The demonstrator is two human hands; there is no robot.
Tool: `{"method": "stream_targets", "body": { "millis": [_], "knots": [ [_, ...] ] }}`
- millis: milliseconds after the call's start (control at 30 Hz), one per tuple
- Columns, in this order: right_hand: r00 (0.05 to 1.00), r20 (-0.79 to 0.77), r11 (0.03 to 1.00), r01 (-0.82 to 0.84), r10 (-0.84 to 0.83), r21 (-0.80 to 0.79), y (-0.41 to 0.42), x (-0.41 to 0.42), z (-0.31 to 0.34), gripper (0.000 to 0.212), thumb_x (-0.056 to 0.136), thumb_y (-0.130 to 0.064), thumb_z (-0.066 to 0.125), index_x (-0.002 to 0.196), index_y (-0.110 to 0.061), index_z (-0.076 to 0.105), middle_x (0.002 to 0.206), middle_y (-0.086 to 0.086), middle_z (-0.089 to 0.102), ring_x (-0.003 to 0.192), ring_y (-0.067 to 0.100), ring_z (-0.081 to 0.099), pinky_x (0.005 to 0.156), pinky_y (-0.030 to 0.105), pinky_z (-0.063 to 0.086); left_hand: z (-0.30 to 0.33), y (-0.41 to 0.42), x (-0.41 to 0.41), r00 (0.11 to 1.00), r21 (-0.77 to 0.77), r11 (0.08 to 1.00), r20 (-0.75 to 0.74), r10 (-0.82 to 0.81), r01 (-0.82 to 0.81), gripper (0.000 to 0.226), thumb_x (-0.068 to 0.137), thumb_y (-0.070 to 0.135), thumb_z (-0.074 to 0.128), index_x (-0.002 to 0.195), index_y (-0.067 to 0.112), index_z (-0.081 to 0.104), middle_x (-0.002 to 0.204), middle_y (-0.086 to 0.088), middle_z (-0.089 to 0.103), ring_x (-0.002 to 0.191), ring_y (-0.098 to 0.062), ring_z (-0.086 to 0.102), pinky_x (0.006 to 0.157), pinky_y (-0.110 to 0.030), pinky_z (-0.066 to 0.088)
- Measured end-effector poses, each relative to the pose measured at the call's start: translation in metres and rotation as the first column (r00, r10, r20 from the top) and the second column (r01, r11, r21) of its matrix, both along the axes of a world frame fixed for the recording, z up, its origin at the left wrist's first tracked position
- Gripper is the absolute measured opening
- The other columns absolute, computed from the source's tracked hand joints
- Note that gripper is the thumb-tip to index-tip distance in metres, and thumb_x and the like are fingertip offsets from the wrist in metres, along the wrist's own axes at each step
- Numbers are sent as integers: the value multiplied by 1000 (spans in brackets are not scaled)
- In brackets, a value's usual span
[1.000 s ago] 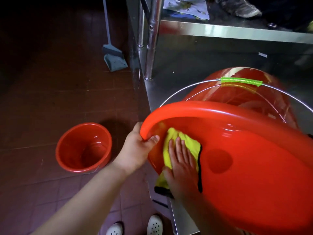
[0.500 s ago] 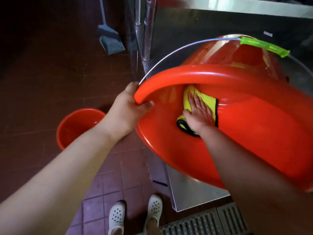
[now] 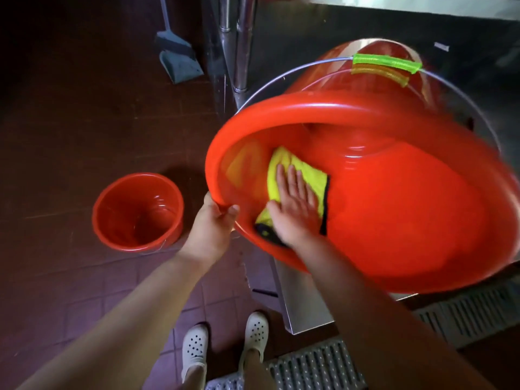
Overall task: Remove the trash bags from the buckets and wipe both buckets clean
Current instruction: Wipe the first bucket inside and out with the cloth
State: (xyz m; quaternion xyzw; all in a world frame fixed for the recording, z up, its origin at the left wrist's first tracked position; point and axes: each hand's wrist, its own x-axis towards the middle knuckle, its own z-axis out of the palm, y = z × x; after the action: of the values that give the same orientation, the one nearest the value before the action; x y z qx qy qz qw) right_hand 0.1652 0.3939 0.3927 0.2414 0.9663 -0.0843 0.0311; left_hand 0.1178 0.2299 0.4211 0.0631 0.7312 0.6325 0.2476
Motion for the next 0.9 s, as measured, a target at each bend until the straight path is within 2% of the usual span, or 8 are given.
{"method": "stream_targets", "body": {
  "millis": [133,267,367,467,600,733,833,900],
  "knots": [
    [990,-49,991,-130,131,14,-57,43,-1,80,78,-45,30,150,-28,2,159,3,5,147,18,3,118,36,3,1,-2,0,991,-93,995,-129,26,-39,27,92,10,56,111,20,40,88,12,53,76,3,52,61,3,37],
    [978,-7,978,-207,207,14,-40,41,2,75,83,-45,29,146,-35,-10,157,-7,-10,145,11,-11,117,31,-5,4,-11,-10,982,-110,994,-184,-38,18,21,93,14,54,108,19,41,87,17,52,78,6,50,67,1,36],
    [992,16,992,-125,125,17,-8,20,1,74,85,-43,38,149,-34,2,159,-6,-1,146,12,0,116,31,1,16,-16,-20,976,-89,993,-197,-92,76,18,95,18,53,107,22,40,81,14,53,71,3,52,69,-22,44],
    [997,71,1000,19,-19,0,36,-5,-1,73,89,-42,41,149,-36,0,159,-7,0,146,10,1,116,32,3,32,-18,-33,915,-181,977,-363,-173,113,14,94,24,54,102,20,43,79,15,54,69,11,53,61,-4,38],
    [972,154,983,184,-177,-29,88,-27,-2,69,90,-44,32,149,-39,-5,159,-8,-6,146,9,-4,117,33,0,47,-14,-45,865,-188,974,-462,-198,122,17,92,32,57,98,21,46,76,14,56,68,10,54,58,-4,38],
    [965,187,982,188,-182,-15,101,-35,-5,68,89,-44,26,147,-40,-9,159,-9,-10,145,8,-7,116,34,-3,31,-14,-40,928,-80,988,-341,-152,132,13,90,23,61,98,20,51,73,13,57,65,5,54,65,-12,44],
    [964,188,981,195,-188,-23,89,-33,-4,67,90,-43,26,148,-38,-8,159,-6,-9,146,10,-7,116,34,-4,4,-15,-20,977,-22,977,-11,-211,211,19,93,8,54,98,25,48,93,-1,61,92,-16,60,91,-40,51],
    [969,144,977,210,-203,-40,68,-28,-2,68,91,-41,31,149,-35,-5,160,-3,-6,146,13,-5,117,35,-2,-5,-15,-10,979,34,982,75,-188,186,23,96,5,48,101,27,46,102,0,61,105,-20,59,98,-48,47]
  ]
}}
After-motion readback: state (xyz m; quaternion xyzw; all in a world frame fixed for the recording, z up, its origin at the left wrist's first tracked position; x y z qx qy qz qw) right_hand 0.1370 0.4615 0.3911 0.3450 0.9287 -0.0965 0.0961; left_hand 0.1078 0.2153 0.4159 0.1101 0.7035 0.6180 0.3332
